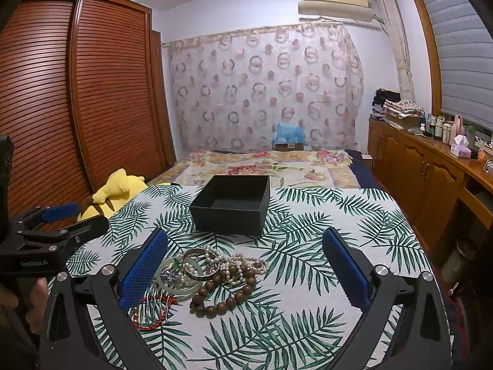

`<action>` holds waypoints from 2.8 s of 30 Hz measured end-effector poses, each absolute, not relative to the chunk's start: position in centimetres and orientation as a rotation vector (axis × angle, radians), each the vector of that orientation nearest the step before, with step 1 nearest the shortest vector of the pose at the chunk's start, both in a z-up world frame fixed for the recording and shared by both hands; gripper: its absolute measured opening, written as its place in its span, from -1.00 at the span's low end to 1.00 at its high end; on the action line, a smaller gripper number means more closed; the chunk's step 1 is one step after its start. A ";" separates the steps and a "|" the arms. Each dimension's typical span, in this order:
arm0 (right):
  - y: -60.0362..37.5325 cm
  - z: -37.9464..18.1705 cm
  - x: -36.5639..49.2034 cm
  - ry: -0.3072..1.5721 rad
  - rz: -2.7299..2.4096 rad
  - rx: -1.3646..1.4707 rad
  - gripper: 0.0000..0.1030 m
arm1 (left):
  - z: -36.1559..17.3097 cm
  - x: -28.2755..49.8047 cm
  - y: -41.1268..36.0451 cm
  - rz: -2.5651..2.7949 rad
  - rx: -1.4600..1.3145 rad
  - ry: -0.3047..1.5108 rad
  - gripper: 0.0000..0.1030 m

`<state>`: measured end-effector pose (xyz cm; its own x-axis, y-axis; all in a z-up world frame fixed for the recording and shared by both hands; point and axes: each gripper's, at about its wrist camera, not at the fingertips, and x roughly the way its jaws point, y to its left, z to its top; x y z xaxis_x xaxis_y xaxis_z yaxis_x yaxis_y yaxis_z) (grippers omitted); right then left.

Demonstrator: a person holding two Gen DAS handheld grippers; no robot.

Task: Organize jewelry

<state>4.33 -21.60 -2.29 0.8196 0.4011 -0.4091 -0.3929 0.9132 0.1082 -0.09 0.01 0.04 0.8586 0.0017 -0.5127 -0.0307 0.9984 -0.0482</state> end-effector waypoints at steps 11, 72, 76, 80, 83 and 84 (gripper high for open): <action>-21.7 -2.3 4.3 0.438 0.423 0.020 0.95 | 0.4 -0.3 -0.1 0.018 -0.055 0.535 0.87; -21.5 -4.4 4.7 0.478 0.459 -0.011 0.92 | -2.4 1.8 -0.2 -0.044 -0.064 0.608 0.87; -21.6 -5.1 5.1 0.503 0.473 -0.022 0.79 | -3.4 3.0 -0.6 -0.081 -0.038 0.637 0.87; -21.7 -6.0 5.6 0.530 0.479 -0.029 0.75 | -4.3 4.3 -1.0 -0.105 -0.013 0.663 0.87; -21.8 -6.6 5.9 0.548 0.480 -0.036 0.75 | -5.2 5.3 -1.2 -0.135 -0.010 0.694 0.73; -21.9 -6.8 6.0 0.554 0.479 -0.038 0.75 | -5.4 5.6 -1.3 -0.141 -0.008 0.704 0.68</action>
<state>5.98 -21.88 -6.78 0.7438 0.4273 -0.5140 -0.4476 0.8895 0.0917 5.57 -1.32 -5.39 0.7534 -0.1318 -0.6443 0.1265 0.9905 -0.0546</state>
